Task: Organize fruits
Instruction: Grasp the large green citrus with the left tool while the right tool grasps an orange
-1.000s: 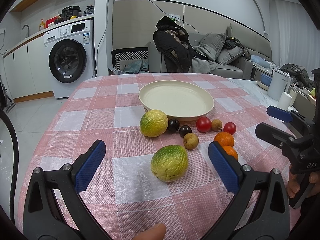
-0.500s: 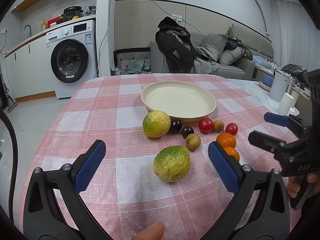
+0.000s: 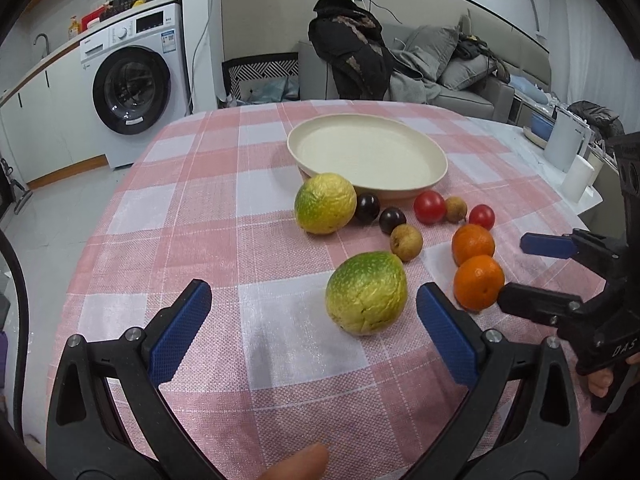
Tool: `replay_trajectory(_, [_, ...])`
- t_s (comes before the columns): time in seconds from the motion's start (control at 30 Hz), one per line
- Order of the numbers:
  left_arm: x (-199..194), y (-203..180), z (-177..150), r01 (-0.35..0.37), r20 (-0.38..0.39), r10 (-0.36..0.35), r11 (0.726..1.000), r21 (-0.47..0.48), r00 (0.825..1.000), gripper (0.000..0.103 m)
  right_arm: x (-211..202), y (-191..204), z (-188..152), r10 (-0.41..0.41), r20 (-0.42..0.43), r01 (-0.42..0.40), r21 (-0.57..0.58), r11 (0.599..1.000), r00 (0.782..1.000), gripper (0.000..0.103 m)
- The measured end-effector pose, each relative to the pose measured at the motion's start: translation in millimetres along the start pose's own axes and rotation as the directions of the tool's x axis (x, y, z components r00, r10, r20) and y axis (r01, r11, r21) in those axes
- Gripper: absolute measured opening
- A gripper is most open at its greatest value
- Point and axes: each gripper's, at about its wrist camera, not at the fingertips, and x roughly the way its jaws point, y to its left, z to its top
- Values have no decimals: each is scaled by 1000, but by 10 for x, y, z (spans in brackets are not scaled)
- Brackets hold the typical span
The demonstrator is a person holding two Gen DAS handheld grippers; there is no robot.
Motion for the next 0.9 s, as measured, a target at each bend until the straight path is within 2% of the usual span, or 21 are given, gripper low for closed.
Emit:
replay_trajectory(0.07, [54, -16, 4, 5, -17, -5, 1000, 5, 1000, 102, 80, 42, -13, -3, -35, 2, -15, 1000, 999, 79])
replay_trajectory(0.17, [127, -55, 7, 10, -37, -9, 1000, 27, 999, 98, 180, 61, -39, 7, -74, -7, -10, 1000, 997, 73])
replay_trajectory(0.23, [172, -90, 18, 13, -52, -11, 999, 39, 999, 89, 194, 63, -42, 14, -73, -14, 1, 1000, 997, 72])
replay_trajectory(0.27, [203, -99, 24, 19, -62, -17, 999, 41, 998, 88, 201, 60, -38, 20, -76, -19, 3, 1000, 997, 69])
replay_trajectory(0.37, [303, -131, 38, 42, -99, -37, 998, 50, 994, 75, 212, 65, -27, 25, -81, -25, 6, 1000, 996, 61])
replay_trajectory(0.57, [412, -169, 69, 95, -127, -88, 994, 53, 988, 54, 208, 46, -7, 53, -85, -51, 27, 998, 995, 56])
replay_trajectory(0.6, [425, -172, 69, 107, -133, -100, 993, 48, 986, 46, 209, 50, -4, 56, -85, -54, 28, 998, 995, 55])
replay_trajectory(0.7, [435, -188, 65, 108, -134, -100, 992, 57, 986, 46, 218, 56, 7, 58, -86, -56, 26, 998, 995, 55])
replay_trajectory(0.9, [407, -154, 60, 123, -126, -117, 992, 38, 985, 46, 235, 68, 6, 75, -85, -72, 38, 997, 994, 43])
